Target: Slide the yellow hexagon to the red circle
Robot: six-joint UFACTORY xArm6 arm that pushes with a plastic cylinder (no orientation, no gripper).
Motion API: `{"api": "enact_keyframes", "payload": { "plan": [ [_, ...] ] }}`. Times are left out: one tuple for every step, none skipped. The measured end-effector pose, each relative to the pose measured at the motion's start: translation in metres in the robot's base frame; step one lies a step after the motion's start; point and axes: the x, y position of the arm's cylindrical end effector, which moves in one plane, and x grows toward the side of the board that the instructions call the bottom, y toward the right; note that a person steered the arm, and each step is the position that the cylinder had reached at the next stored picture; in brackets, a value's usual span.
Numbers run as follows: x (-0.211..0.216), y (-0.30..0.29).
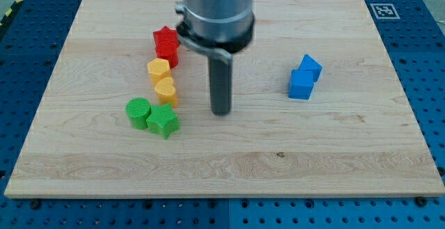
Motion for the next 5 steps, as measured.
{"api": "enact_keyframes", "payload": {
  "plan": [
    [0.071, -0.005],
    [0.100, -0.025],
    [0.100, -0.028],
    [0.100, -0.030],
    [0.100, -0.030]
  ]
}}
